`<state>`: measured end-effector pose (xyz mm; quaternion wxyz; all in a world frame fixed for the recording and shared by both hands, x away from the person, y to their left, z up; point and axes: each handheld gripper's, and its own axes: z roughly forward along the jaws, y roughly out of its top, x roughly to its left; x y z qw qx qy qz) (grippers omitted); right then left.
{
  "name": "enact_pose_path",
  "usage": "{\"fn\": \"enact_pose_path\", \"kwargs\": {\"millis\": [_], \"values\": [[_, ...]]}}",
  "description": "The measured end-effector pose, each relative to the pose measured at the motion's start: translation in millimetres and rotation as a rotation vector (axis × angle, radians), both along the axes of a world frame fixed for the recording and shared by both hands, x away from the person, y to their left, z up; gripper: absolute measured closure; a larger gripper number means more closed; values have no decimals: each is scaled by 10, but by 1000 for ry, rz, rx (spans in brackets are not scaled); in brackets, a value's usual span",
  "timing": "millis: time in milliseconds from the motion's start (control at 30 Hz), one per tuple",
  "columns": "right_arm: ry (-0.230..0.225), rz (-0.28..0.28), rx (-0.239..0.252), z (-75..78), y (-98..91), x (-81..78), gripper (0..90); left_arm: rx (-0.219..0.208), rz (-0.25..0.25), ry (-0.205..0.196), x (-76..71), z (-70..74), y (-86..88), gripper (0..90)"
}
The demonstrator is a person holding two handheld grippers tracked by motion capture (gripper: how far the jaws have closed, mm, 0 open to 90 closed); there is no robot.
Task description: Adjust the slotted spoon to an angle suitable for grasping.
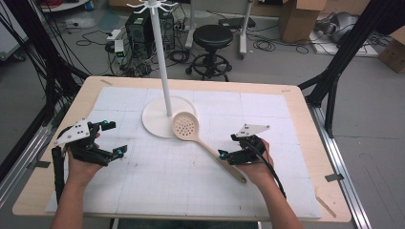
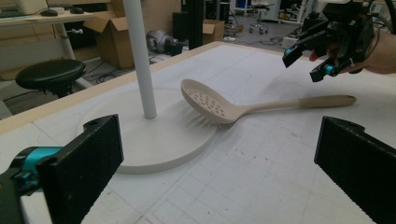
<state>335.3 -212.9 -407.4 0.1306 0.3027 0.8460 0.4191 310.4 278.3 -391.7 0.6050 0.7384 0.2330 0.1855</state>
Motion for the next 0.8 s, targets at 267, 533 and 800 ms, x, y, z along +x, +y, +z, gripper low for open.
{"fn": "enact_pose_path", "kwargs": {"millis": [267, 533, 800], "values": [[64, 31, -32, -56, 117, 24, 335, 3, 1, 0, 3, -2, 1, 18], [139, 51, -129, -203, 287, 13, 568, 4, 2, -2, 0, 3, 15, 18], [149, 65, -178, -244, 317, 11, 710, 12, 1, -2, 1, -1, 2, 18]]}}
